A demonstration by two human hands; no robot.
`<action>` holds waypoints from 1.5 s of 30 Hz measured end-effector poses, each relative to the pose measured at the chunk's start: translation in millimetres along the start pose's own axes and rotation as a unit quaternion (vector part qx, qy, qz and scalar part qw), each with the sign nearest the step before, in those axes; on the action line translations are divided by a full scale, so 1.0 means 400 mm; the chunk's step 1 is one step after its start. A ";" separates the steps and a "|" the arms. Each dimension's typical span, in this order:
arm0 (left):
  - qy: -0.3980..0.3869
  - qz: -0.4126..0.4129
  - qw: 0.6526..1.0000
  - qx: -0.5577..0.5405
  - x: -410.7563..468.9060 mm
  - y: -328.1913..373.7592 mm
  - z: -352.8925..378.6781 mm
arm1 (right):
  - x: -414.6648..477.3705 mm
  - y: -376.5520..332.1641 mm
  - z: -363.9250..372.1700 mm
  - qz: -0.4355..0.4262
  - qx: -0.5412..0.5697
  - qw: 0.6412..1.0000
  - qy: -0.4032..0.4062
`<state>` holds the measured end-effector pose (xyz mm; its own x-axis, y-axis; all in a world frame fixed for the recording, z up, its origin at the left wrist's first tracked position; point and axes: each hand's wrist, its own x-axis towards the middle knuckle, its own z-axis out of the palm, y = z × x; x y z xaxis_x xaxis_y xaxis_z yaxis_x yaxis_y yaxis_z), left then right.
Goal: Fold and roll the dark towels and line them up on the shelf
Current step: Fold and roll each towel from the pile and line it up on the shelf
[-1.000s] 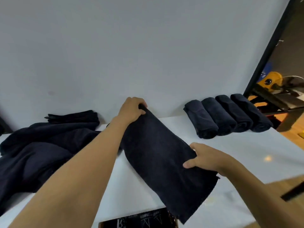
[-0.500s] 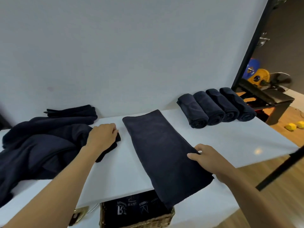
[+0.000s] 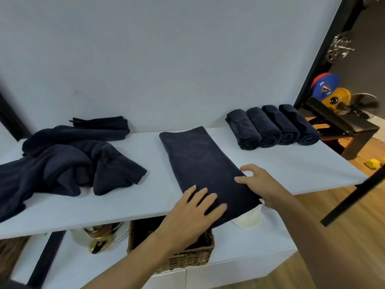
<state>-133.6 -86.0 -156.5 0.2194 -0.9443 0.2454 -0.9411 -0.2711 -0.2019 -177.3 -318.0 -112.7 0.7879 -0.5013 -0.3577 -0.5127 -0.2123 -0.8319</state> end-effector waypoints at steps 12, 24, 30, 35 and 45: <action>0.094 -0.271 0.935 -0.207 -0.095 0.014 -0.083 | -0.076 0.078 0.014 -0.266 -0.281 0.919 0.074; 0.060 -0.337 0.910 -0.233 -0.042 -0.007 -0.167 | -0.111 0.102 0.088 -0.466 -0.351 0.809 0.070; 0.013 -0.403 0.831 -0.383 -0.058 -0.062 -0.158 | -0.066 0.053 -0.023 -0.347 -0.152 0.920 -0.099; 0.028 -0.472 0.754 -0.456 -0.035 -0.071 -0.119 | -0.024 0.044 -0.006 -0.271 -0.144 0.947 -0.091; 0.045 -0.572 0.721 -0.390 -0.010 -0.078 -0.079 | -0.036 0.095 0.028 -0.628 -0.425 0.646 0.090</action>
<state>-113.4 -67.9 -121.1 0.9814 -0.1617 -0.1038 -0.0248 -0.6422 0.7661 -204.4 -309.4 -144.1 0.7511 0.4405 0.4916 0.4292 -0.8918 0.1434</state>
